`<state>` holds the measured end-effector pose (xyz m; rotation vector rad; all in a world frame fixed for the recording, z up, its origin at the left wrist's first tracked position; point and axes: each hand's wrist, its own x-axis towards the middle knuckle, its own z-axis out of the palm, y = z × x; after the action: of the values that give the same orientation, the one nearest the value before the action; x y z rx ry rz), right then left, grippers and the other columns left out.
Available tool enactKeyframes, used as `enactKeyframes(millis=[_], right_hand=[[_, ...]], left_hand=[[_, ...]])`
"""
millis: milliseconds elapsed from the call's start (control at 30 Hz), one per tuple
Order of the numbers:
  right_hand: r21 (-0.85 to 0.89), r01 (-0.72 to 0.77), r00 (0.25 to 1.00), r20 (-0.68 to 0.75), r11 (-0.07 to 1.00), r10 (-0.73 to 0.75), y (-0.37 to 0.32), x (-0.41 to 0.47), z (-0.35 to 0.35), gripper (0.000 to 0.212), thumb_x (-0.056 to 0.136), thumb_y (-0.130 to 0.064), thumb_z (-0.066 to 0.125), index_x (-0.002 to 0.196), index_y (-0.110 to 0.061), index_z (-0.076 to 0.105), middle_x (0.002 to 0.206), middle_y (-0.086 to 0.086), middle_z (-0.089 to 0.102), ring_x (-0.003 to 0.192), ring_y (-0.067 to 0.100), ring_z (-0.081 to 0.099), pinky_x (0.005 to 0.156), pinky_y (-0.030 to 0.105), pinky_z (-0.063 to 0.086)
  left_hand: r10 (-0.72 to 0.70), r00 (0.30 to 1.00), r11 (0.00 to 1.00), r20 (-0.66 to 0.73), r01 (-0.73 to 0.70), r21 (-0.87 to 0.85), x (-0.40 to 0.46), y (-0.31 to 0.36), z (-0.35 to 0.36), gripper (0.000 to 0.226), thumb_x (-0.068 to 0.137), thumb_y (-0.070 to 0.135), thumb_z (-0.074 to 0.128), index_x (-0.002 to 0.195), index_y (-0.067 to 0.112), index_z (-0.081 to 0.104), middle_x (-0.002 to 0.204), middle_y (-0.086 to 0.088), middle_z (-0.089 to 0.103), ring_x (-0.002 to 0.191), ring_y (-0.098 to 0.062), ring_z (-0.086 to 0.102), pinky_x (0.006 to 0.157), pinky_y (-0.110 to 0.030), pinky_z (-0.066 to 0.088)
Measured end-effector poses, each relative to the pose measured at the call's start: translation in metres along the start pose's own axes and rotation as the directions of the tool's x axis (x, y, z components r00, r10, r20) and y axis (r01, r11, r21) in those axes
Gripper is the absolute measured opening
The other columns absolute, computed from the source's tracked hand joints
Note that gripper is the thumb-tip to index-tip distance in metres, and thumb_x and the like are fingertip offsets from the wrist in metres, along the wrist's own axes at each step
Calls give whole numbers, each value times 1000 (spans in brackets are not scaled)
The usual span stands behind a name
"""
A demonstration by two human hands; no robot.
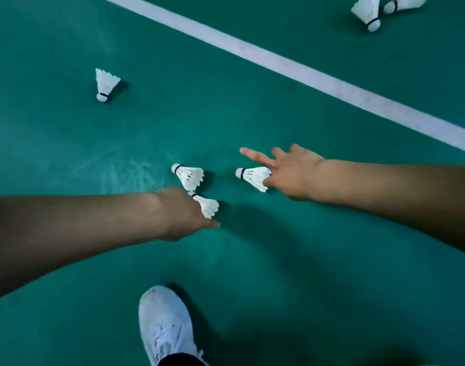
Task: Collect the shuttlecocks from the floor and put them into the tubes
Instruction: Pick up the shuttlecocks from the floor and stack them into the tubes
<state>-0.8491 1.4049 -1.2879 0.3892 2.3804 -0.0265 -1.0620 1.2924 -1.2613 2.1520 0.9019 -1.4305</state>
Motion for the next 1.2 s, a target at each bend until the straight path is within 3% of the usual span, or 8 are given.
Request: enactKeyframes(millis=[67,167,267,433,567,767,1000,1200], right_hand=[[15,-26,1000,13,1000,26,-8,25,22,48,100,-17,54,139,-45,54,162,3,-41,129,34,41,77,41,44],[106,-7,1000,-25,994,9,-3,35,36,62,97,-10,50,147,-47,47,163,-4,-38,126,33,47,76,40,46],[129,8,995,-97,992,4,8,31,26,58,95,-11,53,143,-42,50,168,-12,-25,118,31,51,72,38,43],[171,15,985,-171,985,15,13,28,20,59,94,-7,50,151,-23,41,170,-12,13,123,31,52,85,41,48],[215,-50,947,-299,975,115,28,10,28,47,91,-3,50,135,-20,53,139,-3,53,120,29,52,89,42,53],[467,-140,926,-250,873,283,66,-31,44,23,97,-25,62,117,-30,71,112,1,70,117,28,57,89,45,53],[497,-308,838,-263,812,478,82,-62,63,22,99,-37,61,98,-18,73,113,0,41,90,24,53,67,37,43],[548,-300,735,-390,781,555,86,-77,42,19,100,-33,58,99,-19,70,117,-5,54,82,35,65,73,44,53]], left_hand=[[-5,999,994,40,1,105,25,12,13,66,102,9,41,158,36,19,128,-8,58,108,-34,62,74,-38,47],[-100,995,963,9,95,253,44,17,20,45,97,2,48,138,19,49,114,-4,65,99,-28,67,61,-34,42],[-170,980,947,-101,191,258,42,13,15,42,90,-3,50,127,14,52,102,-2,67,93,-27,69,48,-29,23],[-208,970,947,-127,233,222,48,3,1,33,90,-1,54,117,18,57,89,0,60,92,-27,68,50,-32,29],[-266,947,951,-180,288,112,57,-8,-25,24,86,3,58,102,21,65,94,-1,68,85,-27,66,56,-30,36],[-334,786,897,-520,96,-431,59,-15,-74,19,90,42,66,107,48,73,99,11,75,95,-20,67,69,-27,42],[-289,671,941,-682,68,-332,55,-15,-88,12,94,33,64,96,30,76,109,1,33,97,-23,48,71,-36,44],[-137,487,977,-862,-79,-200,32,-20,-123,5,92,22,66,90,19,70,115,8,45,59,-29,55,54,-42,51]])
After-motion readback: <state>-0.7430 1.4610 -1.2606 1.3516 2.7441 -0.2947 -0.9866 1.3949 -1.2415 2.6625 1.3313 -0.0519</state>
